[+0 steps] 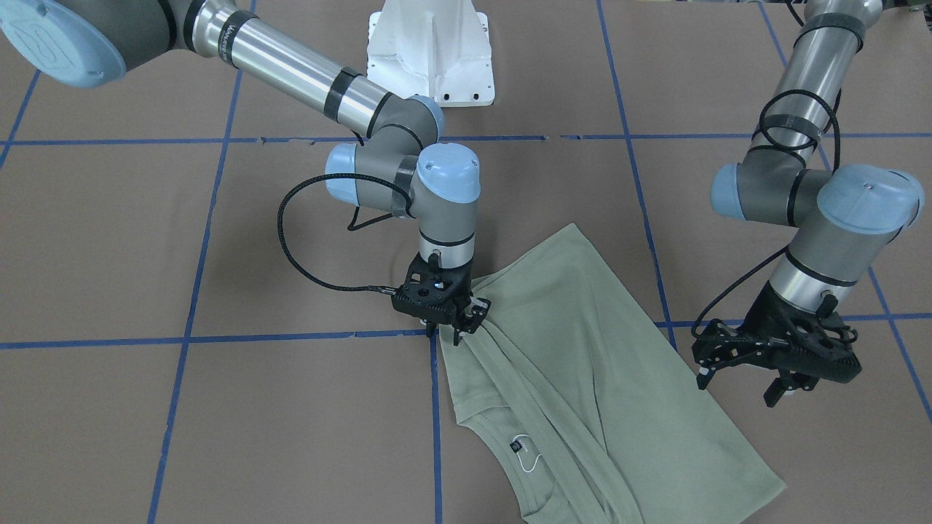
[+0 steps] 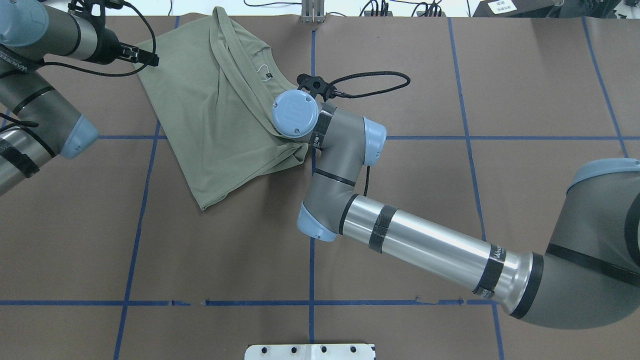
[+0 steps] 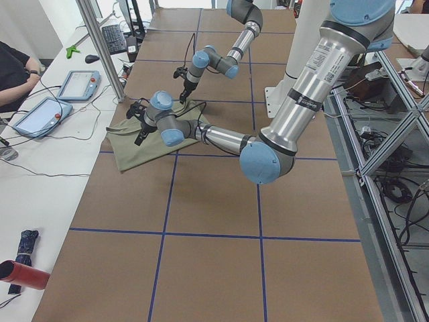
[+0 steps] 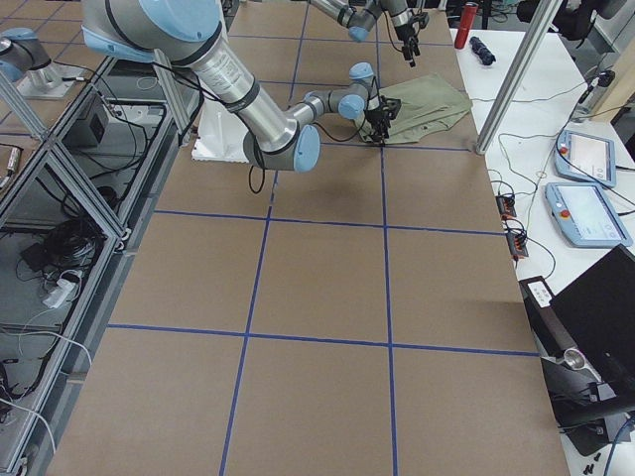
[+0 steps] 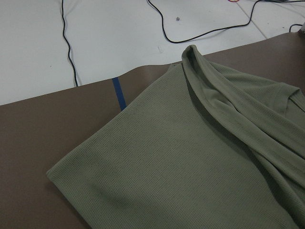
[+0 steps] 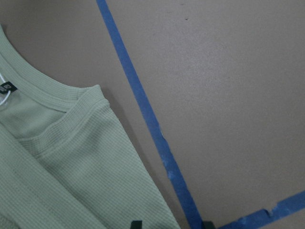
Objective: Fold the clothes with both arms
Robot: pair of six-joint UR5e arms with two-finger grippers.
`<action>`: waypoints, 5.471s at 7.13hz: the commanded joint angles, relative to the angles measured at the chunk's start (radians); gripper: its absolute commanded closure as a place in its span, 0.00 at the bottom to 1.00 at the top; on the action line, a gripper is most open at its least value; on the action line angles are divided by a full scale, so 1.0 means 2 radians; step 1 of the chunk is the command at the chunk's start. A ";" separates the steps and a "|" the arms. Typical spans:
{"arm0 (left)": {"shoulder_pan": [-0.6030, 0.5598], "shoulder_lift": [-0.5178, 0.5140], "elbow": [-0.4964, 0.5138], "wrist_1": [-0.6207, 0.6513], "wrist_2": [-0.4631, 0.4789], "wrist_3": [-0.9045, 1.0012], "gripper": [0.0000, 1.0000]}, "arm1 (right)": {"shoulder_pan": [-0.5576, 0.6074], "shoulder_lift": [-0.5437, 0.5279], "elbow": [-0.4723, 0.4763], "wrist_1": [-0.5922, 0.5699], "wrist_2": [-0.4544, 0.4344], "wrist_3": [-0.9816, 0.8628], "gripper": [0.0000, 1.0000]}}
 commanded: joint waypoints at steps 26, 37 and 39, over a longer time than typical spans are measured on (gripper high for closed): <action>0.008 0.024 -0.008 -0.042 -0.002 -0.001 0.00 | -0.118 -0.181 0.384 -0.247 -0.042 -0.189 0.53; 0.010 0.025 -0.005 -0.042 -0.002 -0.001 0.00 | -0.133 -0.190 0.383 -0.247 -0.021 -0.209 0.69; 0.010 0.025 -0.005 -0.043 -0.002 -0.001 0.00 | -0.134 -0.190 0.380 -0.247 -0.021 -0.212 0.65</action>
